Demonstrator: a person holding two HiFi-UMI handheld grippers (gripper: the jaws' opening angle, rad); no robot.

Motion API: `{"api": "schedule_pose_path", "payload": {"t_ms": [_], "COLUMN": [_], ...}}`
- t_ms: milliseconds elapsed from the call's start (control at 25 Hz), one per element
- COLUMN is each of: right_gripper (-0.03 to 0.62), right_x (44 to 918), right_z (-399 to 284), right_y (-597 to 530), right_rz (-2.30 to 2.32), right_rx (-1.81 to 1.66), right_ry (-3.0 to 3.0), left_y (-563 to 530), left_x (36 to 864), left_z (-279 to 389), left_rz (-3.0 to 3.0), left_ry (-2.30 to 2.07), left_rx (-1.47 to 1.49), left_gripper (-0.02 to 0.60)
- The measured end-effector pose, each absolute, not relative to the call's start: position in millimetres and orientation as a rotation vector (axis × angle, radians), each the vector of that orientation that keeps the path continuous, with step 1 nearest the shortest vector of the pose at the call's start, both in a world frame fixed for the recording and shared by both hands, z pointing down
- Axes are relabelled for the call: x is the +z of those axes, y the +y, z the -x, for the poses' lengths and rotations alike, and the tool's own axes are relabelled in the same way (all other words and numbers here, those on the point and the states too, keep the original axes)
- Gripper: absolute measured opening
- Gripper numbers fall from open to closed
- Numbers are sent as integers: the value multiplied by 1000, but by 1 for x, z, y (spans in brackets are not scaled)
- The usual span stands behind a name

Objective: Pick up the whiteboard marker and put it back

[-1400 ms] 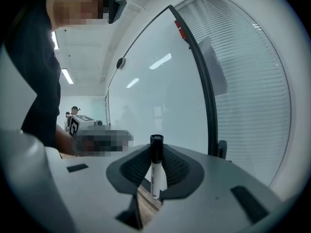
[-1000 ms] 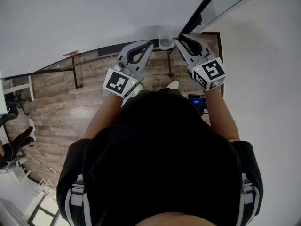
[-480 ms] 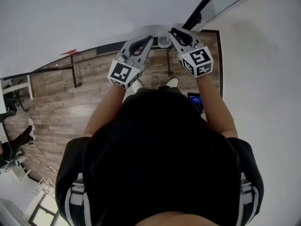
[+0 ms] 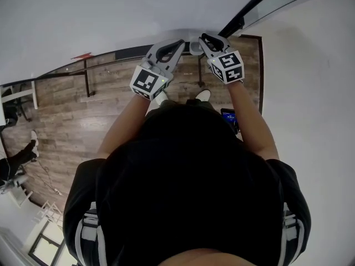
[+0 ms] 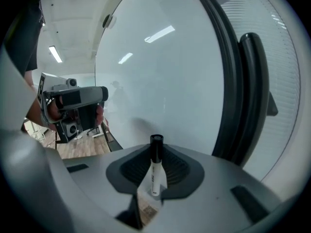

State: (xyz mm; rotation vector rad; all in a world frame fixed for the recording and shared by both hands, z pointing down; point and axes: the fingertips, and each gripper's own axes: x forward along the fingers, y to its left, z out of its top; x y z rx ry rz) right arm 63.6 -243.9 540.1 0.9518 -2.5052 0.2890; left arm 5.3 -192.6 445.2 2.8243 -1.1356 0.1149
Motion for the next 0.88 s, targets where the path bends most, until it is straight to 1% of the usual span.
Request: {"api": "schedule_pose_path", "payload": {"t_ms": [880], "right_gripper": [67], "right_x": [604], "right_z": [-66], "right_y": [-235], "right_rz": [-840], "right_rx": [351], "right_ry": [-2336], "left_y": [-194], "left_x": [436], "left_z": [2], "left_rz": [-2816], "left_ry": [-1186], "left_rx": [74], "left_gripper": [5]}}
